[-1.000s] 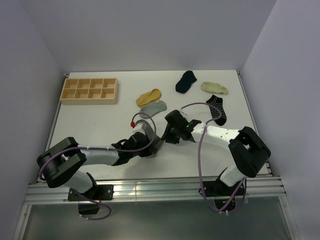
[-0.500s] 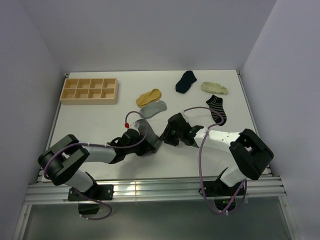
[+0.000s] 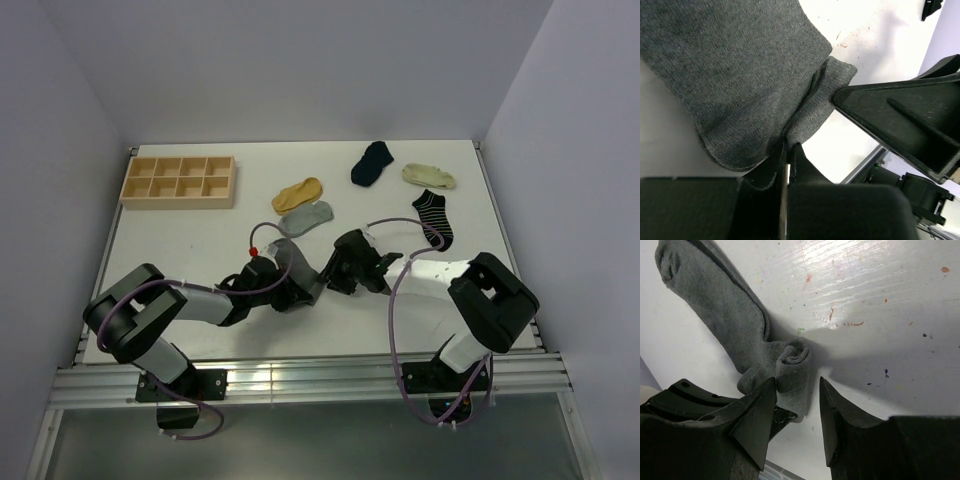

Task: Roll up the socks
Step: Roll the sock at the center of the board.

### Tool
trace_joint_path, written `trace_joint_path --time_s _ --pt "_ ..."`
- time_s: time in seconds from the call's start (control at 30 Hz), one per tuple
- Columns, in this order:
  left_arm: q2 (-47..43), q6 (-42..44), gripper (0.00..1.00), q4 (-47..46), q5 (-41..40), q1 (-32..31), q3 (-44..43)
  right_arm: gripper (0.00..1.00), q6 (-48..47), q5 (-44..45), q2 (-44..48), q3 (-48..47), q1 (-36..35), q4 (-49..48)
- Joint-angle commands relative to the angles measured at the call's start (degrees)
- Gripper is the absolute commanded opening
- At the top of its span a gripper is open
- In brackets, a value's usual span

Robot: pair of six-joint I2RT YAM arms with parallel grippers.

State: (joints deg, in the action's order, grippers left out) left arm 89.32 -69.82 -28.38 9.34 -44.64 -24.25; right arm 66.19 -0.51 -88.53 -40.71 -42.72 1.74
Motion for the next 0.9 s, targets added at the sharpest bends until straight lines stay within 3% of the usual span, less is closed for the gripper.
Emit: trace_joint_path --time_s 0.0,0.53,0.73,0.87 --pt "2.00 -0.75 0.00 -0.27 1.37 0.61 1.57 0.47 0.87 -0.44 -1.20 0.54 0.27 -3.49" --pt "3.76 -2.51 0.00 -3.26 3.66 2.19 3.24 0.43 0.78 -1.42 -4.28 0.46 0.79 -5.96" --pt "4.20 -2.78 0.00 -4.23 4.63 2.81 3.42 0.30 -0.63 -0.72 -4.11 -0.33 0.88 -4.73" --pt "4.72 -2.51 0.00 -4.05 4.98 2.89 3.07 0.07 -1.68 -0.10 -4.02 -1.65 0.97 -2.80"
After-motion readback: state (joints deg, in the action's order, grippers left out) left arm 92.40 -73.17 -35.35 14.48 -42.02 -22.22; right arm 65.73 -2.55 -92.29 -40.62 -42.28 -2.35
